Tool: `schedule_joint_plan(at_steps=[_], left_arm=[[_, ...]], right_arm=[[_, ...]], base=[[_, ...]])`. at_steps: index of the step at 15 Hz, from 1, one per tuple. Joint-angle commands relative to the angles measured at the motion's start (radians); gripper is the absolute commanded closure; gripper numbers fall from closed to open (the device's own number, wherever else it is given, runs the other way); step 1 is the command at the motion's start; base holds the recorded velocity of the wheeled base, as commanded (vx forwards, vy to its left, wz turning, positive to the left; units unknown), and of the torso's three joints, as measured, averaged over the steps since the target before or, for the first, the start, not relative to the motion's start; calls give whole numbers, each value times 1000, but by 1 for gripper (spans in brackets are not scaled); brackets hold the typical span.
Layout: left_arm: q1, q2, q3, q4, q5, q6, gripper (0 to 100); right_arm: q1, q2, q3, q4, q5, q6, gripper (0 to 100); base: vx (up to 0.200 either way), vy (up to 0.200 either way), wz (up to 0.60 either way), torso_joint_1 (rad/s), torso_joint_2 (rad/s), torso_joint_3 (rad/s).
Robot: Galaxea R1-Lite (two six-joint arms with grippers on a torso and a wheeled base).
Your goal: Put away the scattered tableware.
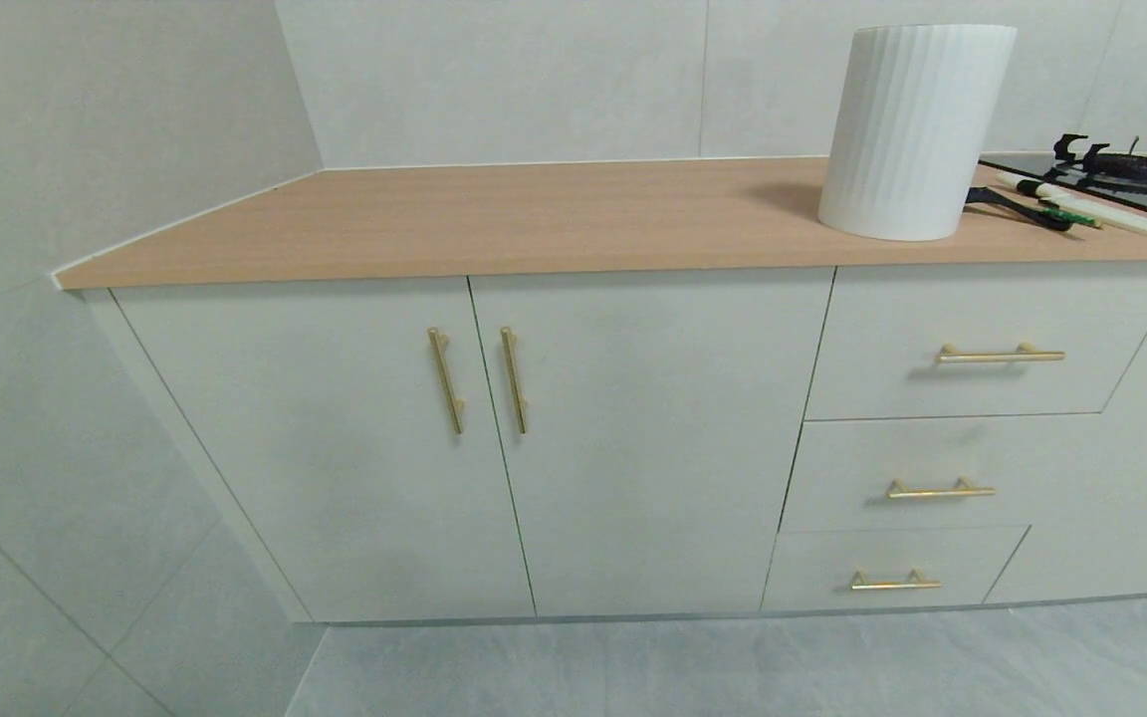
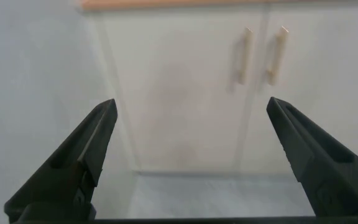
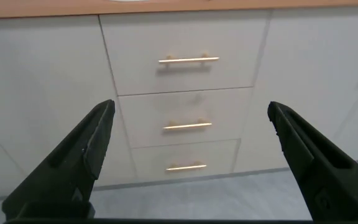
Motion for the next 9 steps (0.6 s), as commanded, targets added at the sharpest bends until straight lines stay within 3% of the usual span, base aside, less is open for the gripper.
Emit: schedule_joint_plan(at_steps=[1, 3, 5, 7, 9], left_arm=[[54, -148, 50, 0, 0, 12, 0], [75, -167, 91, -16, 6, 12, 0], [94, -167, 189, -108, 41, 23, 0], [186, -225, 243, -112, 19, 27, 0], [199, -263, 315, -91, -19, 31, 0]], right_arm=[[-47, -209, -15, 63, -12, -39, 0], [-119, -237, -19, 59, 7, -45, 0], [-154, -309, 47, 89, 27, -72, 0], [-156, -309, 145, 83, 28, -40, 0], [-156, -309, 266, 52, 53, -31, 0]], base=[[0, 0, 0, 0, 0, 0], [0, 0, 0, 0, 0, 0], [0, 0, 0, 0, 0, 0], [0, 0, 0, 0, 0, 0], [0, 0, 0, 0, 0, 0]])
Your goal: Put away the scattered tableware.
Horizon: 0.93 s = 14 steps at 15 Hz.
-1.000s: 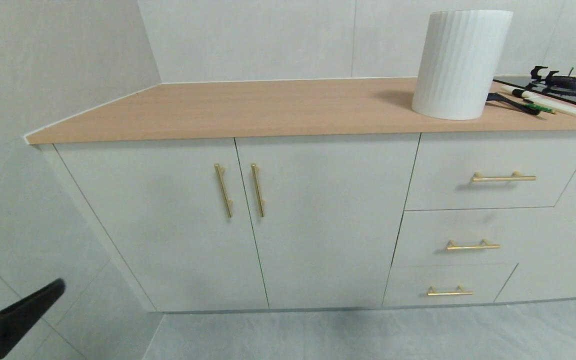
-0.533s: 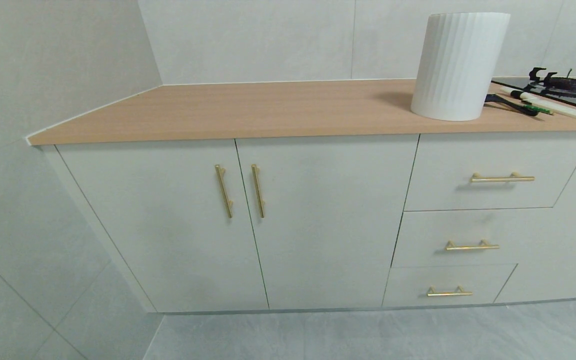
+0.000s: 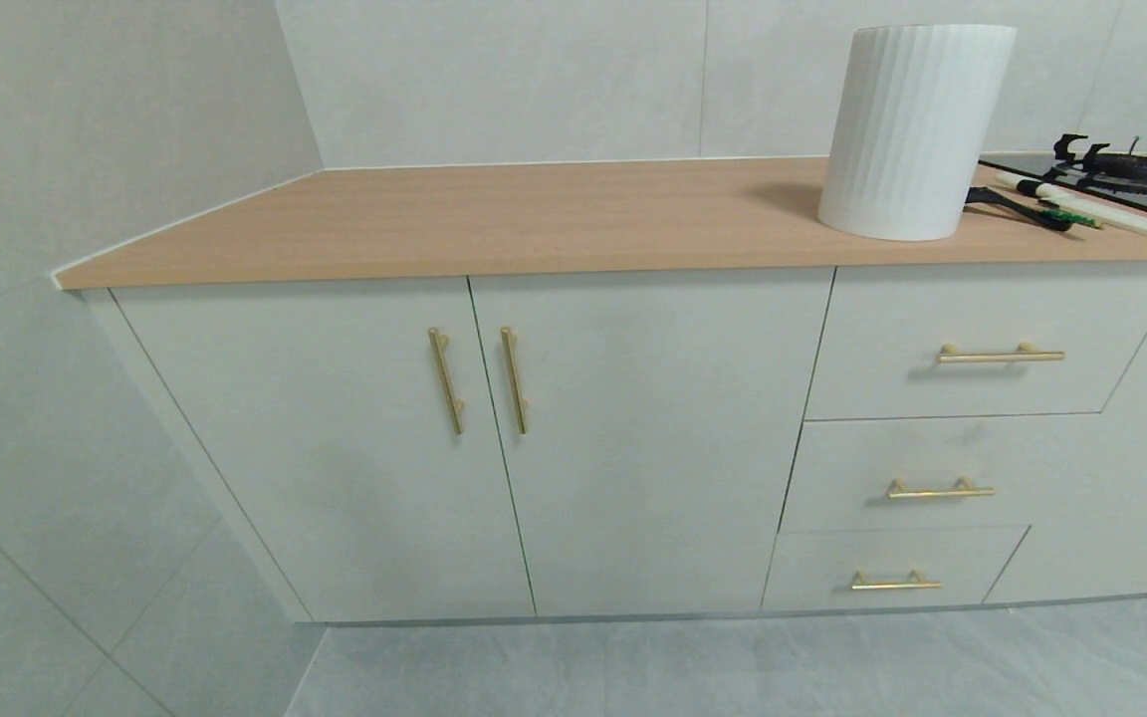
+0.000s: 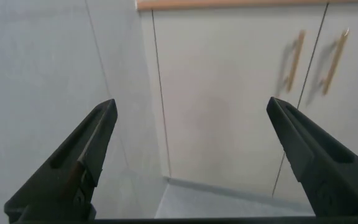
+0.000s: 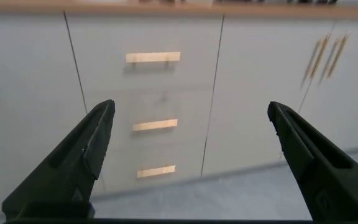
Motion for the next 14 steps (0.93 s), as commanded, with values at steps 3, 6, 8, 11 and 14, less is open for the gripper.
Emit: schedule_joint_plan(at_steps=[3, 6, 8, 11, 14], left_arm=[[27, -44, 132, 21, -147, -15, 0], [27, -44, 132, 72, -332, -67, 0], [25, -44, 132, 67, -332, -70, 0], [27, -44, 132, 66, -332, -75, 0], [27, -44, 132, 66, -332, -79, 0]], right_arm=[[-1, -10, 287, -183, 176, 19, 0], [0, -5, 286, -132, 261, 74, 0], [0, -8, 286, -132, 259, 77, 0], [-1, -10, 286, -133, 258, 106, 0], [-1, -10, 286, -132, 258, 105, 0]], base=[[0, 0, 0, 0, 0, 0], [0, 0, 0, 0, 0, 0], [0, 0, 0, 0, 0, 0], [0, 0, 0, 0, 0, 0], [0, 0, 0, 0, 0, 0]])
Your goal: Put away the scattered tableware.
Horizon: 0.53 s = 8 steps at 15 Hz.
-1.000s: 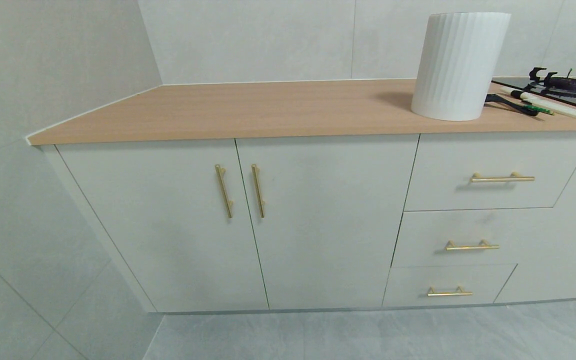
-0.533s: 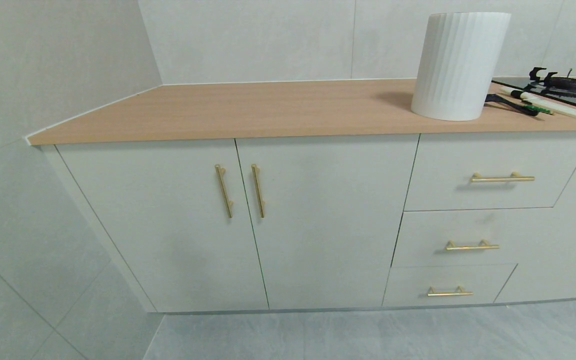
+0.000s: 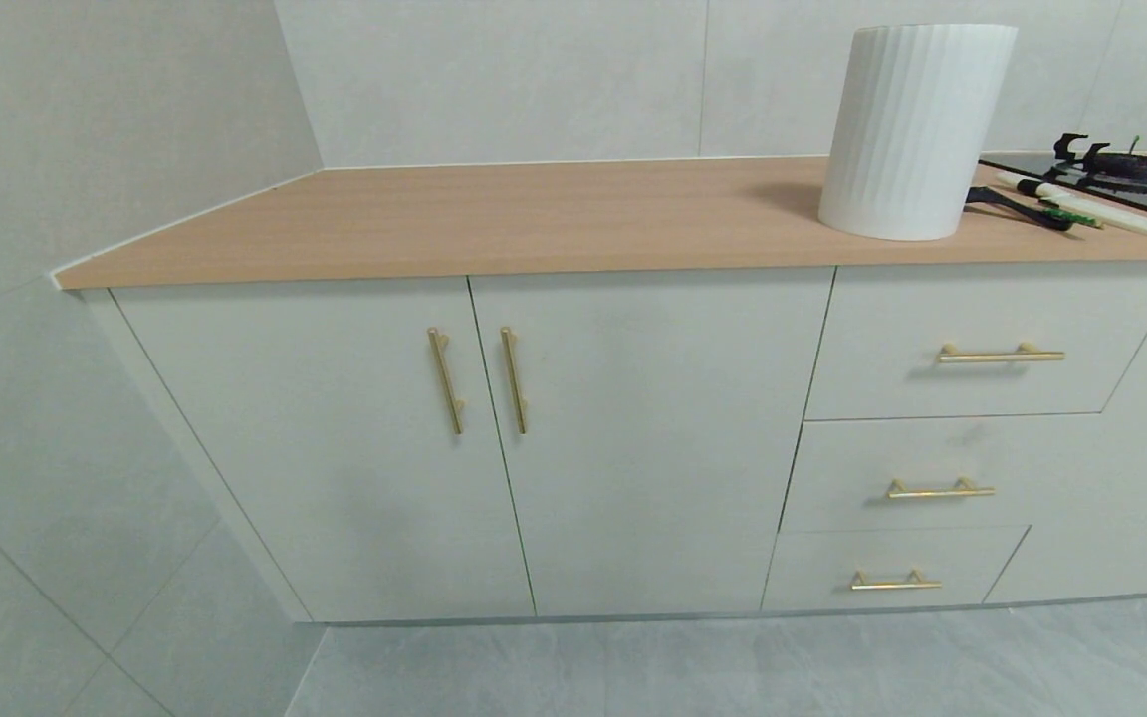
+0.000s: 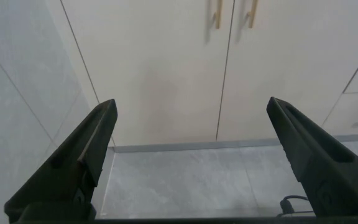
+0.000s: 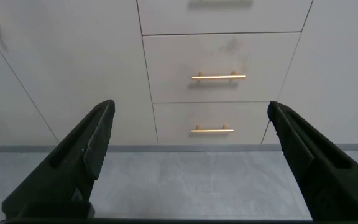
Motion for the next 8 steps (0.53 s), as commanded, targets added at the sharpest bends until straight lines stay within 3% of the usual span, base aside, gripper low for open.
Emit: schedule_joint_plan(at_steps=[1, 8], left_arm=[[0, 1, 0, 0, 2, -1, 0], [0, 1, 0, 0, 3, -7, 0]], right_arm=[[0, 3, 0, 1, 0, 0, 0], [1, 3, 0, 2, 2, -3, 0]], base=[[0, 0, 0, 0, 0, 0], [0, 0, 0, 0, 0, 0]])
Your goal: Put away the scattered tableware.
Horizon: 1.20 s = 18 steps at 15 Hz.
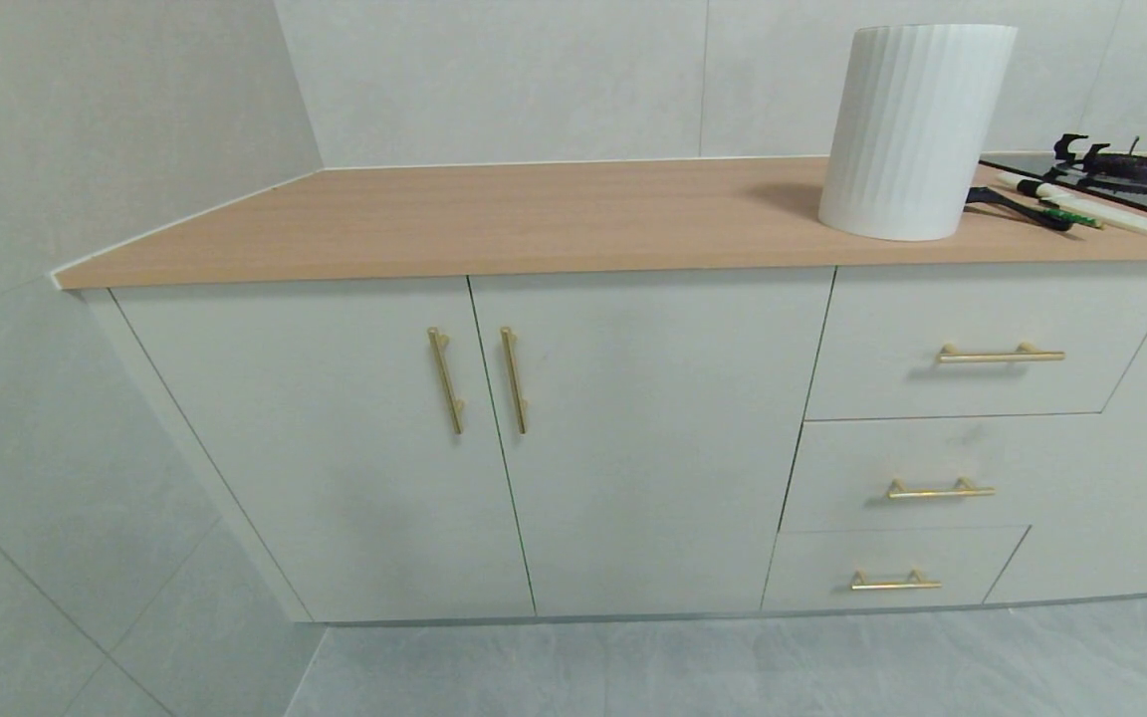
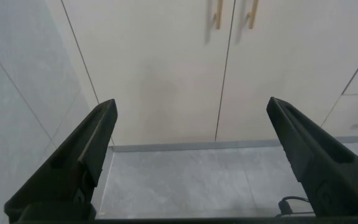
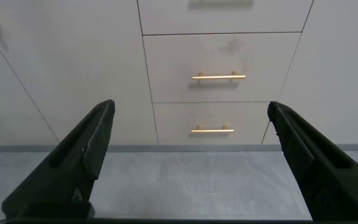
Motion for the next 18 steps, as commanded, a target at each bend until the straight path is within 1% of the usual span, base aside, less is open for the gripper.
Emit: schedule_joint_plan(at_steps=[1, 17, 18], left_arm=[[1, 1, 0, 0, 0, 0, 0], [-1, 1, 0, 0, 3, -3, 0], [1, 1, -1, 0, 5, -3, 0]], right_arm=[[0, 2, 0, -1, 0, 0, 0], [0, 1, 0, -1, -1, 4, 0], [0, 1, 0, -1, -1, 4, 0]], base=[[0, 0, 0, 0, 0, 0], [0, -200, 0, 0, 3, 3], [0, 0, 0, 0, 0, 0]])
